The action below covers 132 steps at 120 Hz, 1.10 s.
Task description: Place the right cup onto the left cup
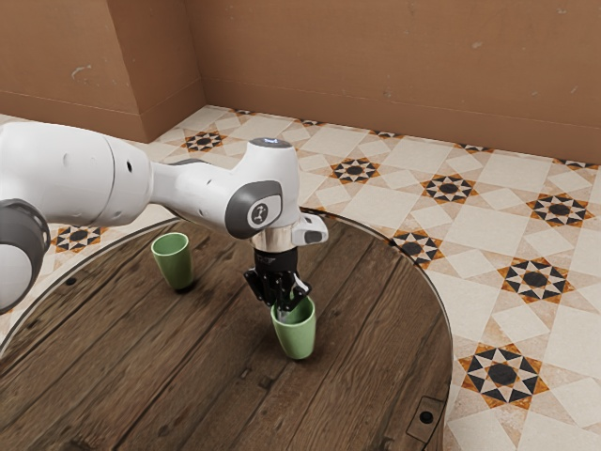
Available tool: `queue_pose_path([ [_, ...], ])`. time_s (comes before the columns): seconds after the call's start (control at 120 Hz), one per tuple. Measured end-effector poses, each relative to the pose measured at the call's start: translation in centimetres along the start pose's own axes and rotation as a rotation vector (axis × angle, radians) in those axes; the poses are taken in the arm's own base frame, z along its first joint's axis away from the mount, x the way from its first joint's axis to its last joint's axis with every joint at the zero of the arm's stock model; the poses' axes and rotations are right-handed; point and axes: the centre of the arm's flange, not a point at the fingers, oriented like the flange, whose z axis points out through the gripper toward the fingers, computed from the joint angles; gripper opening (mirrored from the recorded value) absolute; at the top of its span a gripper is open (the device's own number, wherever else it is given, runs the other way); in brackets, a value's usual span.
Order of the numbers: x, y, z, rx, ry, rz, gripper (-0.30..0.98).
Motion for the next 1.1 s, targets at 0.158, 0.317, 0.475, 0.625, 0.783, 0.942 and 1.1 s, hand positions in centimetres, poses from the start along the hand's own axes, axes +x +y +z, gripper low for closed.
queue_pose_path([
  [0.158,0.2,0.6,-3.8,0.004,0.069,0.013,-0.08],
  [0.317,1.1,-0.2,-9.2,0.032,0.15,0.015,-0.09],
  [0.475,1.1,-3.3,-13.9,0.069,0.196,-0.015,-0.1],
  [0.625,1.0,-10.3,-15.6,0.1,0.19,-0.102,-0.1],
  [0.783,0.6,-16.5,-16.3,0.107,0.178,-0.166,-0.1],
  [0.942,-0.3,-22.8,-16.1,0.102,0.163,-0.22,-0.1],
  [1.1,-1.6,-28.4,-16.0,0.096,0.151,-0.262,-0.1],
])
